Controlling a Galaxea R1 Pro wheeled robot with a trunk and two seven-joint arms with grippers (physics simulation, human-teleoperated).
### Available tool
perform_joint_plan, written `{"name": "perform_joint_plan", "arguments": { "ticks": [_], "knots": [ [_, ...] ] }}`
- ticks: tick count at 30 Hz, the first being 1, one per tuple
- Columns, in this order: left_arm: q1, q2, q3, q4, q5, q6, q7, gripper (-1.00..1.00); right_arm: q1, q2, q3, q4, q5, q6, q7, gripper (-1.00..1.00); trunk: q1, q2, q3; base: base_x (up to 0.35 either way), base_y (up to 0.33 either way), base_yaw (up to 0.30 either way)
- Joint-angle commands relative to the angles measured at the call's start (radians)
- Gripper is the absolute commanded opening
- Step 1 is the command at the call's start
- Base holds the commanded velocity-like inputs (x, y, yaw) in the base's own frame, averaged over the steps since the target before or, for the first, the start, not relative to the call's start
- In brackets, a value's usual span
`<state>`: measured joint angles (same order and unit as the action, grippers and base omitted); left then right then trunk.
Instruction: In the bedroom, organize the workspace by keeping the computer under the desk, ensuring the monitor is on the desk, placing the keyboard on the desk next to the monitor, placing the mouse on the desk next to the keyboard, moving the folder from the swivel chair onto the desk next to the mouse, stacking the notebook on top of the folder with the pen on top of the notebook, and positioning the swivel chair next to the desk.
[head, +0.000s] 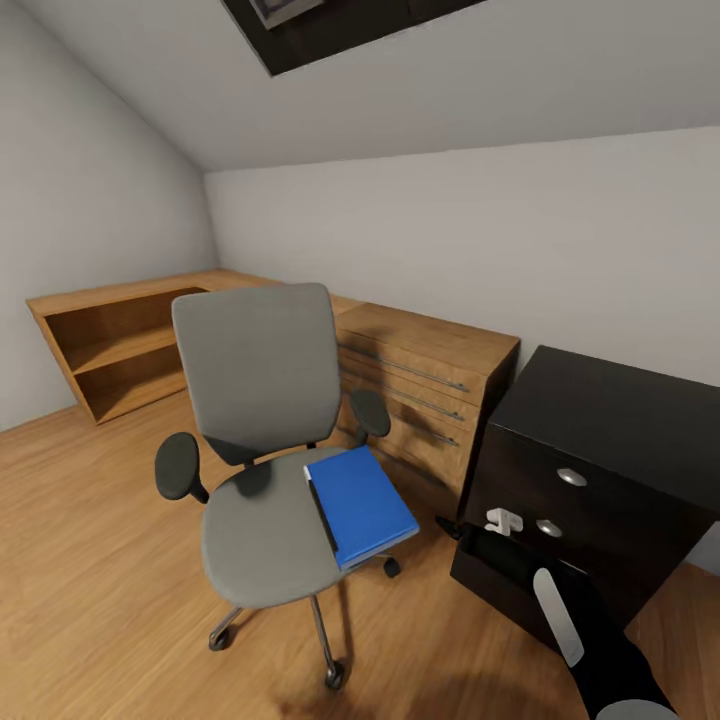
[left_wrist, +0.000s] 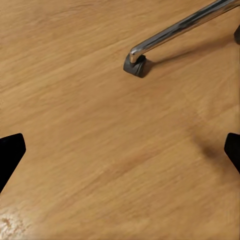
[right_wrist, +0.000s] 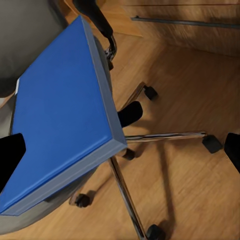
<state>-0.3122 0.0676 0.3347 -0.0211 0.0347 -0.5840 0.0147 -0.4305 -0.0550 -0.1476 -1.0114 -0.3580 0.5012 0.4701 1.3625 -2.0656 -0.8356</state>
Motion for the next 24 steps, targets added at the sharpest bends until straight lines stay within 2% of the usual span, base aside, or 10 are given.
{"name": "perform_joint_plan", "arguments": {
  "ticks": [1, 4, 9, 13, 18, 24],
  "knots": [
    [-0.001, 0.001, -0.003, 0.001, 0.003, -0.003, 0.002, 1.00, -0.001, 0.001, -0.002, 0.000, -0.007, 0.008, 0.000, 1.00, 0.000, 0.000, -0.001, 0.000, -0.008, 0.001],
    [-0.001, 0.002, -0.003, 0.001, 0.003, -0.003, 0.003, 1.00, -0.001, 0.002, -0.007, 0.002, -0.008, 0.008, -0.005, 1.00, 0.000, 0.000, -0.001, 0.000, -0.005, 0.001],
    [-0.001, 0.002, -0.002, 0.001, 0.004, -0.003, 0.004, 1.00, -0.008, 0.003, -0.043, 0.004, -0.016, 0.019, -0.036, 1.00, 0.019, -0.035, -0.017, 0.000, -0.002, 0.000],
    [-0.001, 0.002, -0.002, 0.001, 0.005, -0.003, 0.004, 1.00, -0.039, 0.003, -0.064, 0.005, -0.058, 0.068, -0.077, 1.00, 0.034, -0.063, -0.029, 0.000, 0.000, 0.000],
    [-0.001, 0.003, -0.002, 0.001, 0.020, -0.003, 0.004, 1.00, -0.056, 0.003, -0.070, 0.005, -0.085, 0.064, -0.135, 1.00, 0.054, -0.098, -0.045, 0.000, 0.000, 0.000],
    [-0.001, 0.003, -0.002, 0.001, 0.030, -0.006, 0.003, 1.00, -0.061, 0.001, -0.072, 0.005, -0.095, 0.056, -0.135, 1.00, 0.077, -0.140, -0.064, 0.000, 0.000, 0.000]
  ]
}}
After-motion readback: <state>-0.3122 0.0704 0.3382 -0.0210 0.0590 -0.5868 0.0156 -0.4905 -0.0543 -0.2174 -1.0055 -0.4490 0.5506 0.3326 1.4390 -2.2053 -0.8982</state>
